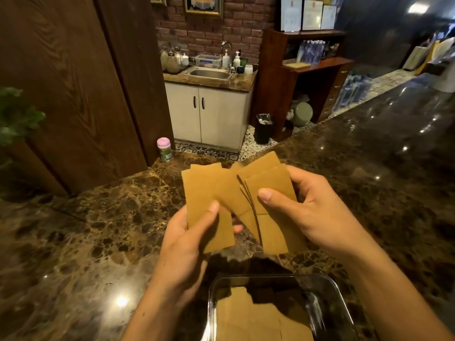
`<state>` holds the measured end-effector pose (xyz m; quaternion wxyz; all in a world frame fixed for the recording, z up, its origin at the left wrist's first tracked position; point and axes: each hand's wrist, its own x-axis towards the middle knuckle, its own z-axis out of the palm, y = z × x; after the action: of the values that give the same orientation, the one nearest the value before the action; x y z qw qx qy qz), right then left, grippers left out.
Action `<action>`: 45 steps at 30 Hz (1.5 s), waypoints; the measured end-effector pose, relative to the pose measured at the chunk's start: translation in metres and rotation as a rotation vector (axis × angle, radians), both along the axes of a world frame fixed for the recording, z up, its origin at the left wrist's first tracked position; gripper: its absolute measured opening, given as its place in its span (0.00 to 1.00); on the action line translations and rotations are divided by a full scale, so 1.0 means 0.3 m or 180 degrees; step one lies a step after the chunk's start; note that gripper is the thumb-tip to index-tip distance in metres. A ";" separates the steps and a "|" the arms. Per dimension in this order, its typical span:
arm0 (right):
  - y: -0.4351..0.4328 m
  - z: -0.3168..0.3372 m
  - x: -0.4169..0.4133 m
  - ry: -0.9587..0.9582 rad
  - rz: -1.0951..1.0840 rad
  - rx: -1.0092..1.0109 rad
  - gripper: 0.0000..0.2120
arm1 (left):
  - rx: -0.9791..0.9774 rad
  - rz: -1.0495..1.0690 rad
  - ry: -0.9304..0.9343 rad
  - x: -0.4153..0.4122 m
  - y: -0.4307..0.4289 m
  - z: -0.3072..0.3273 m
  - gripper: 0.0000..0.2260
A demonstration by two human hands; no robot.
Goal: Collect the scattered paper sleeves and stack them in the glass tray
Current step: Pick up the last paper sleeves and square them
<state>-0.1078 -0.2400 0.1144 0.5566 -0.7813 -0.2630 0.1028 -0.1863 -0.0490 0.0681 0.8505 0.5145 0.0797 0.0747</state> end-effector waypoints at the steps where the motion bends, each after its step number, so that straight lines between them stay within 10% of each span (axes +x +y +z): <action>1: -0.001 -0.011 -0.004 0.0148 -0.0043 0.0120 0.12 | -0.0048 0.0030 0.0011 0.000 0.001 -0.001 0.13; 8: -0.001 0.009 -0.006 0.1034 0.0025 0.1064 0.15 | 0.0187 0.0243 -0.0055 0.000 -0.003 -0.004 0.14; 30: 0.021 0.034 0.011 0.0147 0.0658 -0.0302 0.13 | 0.0638 0.0142 -0.0258 0.008 0.013 -0.010 0.13; 38: 0.137 -0.144 -0.112 0.0977 -0.0213 0.1440 0.16 | -0.0133 -0.0130 0.0062 0.000 -0.086 0.015 0.14; 45: 0.156 -0.245 -0.150 -0.0771 -0.0968 0.0056 0.33 | -0.0733 -0.0587 0.0246 -0.018 -0.113 -0.011 0.21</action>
<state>-0.1527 -0.1930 0.0410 0.5368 -0.8138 -0.2079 -0.0795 -0.1917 -0.0828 0.0647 0.9034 0.4212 0.0728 -0.0332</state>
